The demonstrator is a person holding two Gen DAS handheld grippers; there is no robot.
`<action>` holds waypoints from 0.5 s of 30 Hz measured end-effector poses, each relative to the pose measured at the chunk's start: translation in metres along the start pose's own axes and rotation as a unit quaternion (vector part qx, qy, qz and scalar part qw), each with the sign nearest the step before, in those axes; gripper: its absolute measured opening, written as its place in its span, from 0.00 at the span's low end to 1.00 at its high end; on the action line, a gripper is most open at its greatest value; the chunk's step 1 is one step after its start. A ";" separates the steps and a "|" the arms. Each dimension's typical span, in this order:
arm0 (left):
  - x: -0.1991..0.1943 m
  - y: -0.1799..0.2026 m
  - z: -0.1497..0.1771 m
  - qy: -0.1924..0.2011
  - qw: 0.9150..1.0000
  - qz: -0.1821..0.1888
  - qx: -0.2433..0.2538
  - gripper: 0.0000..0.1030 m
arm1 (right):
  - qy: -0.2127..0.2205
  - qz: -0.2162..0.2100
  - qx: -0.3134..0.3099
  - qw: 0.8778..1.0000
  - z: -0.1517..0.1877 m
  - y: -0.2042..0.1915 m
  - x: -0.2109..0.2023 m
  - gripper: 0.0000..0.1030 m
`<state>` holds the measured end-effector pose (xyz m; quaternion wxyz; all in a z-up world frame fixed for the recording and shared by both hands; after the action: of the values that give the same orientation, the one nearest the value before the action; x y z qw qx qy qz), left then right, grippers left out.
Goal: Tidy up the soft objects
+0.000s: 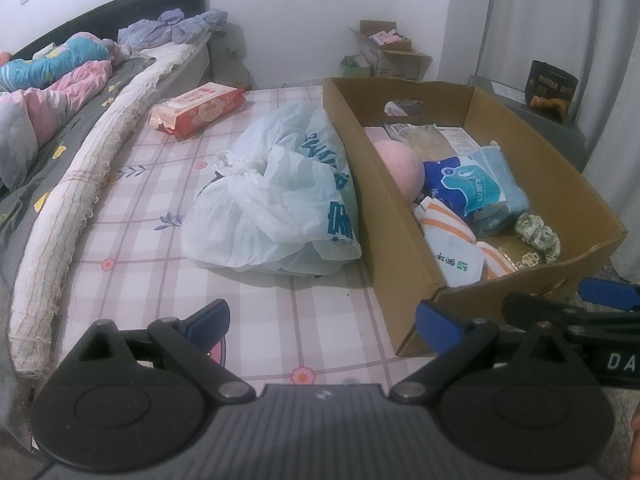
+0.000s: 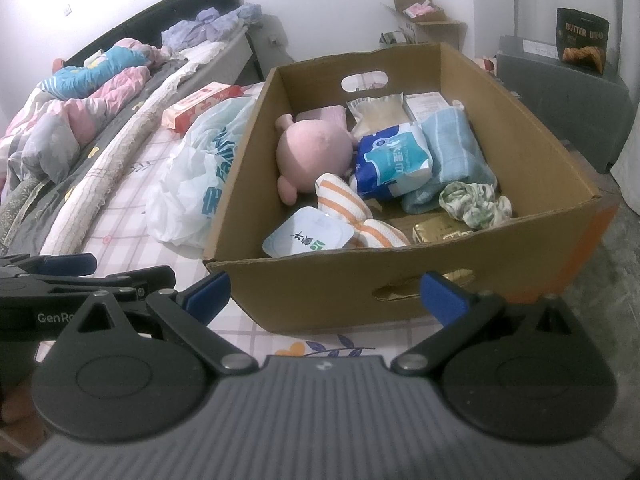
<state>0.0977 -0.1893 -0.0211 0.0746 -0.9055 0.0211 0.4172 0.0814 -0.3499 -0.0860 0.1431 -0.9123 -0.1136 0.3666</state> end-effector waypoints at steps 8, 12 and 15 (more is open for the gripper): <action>0.002 0.000 0.000 -0.002 1.000 0.000 -0.002 0.97 | -0.003 0.000 -0.002 1.000 0.000 0.002 0.000 0.99; 0.002 0.000 0.000 -0.002 1.000 0.000 -0.002 0.97 | -0.002 0.000 -0.002 1.000 -0.001 0.001 0.001 0.99; 0.001 0.000 0.000 -0.002 1.000 0.000 -0.001 0.97 | -0.002 0.000 -0.003 1.000 -0.001 0.001 0.000 0.99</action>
<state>0.0984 -0.1888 -0.0225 0.0736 -0.9048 0.0206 0.4189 0.0825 -0.3504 -0.0858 0.1400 -0.9118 -0.1147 0.3686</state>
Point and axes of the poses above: each gripper's, at about its wrist camera, not at the fingertips, and x roughly the way its jaws point, y to its right, z to its underside, the point moved 9 cm from there along x, roughly the way its jaws point, and after that the axes turned 8 degrees about -z, right-handed, at the moved point
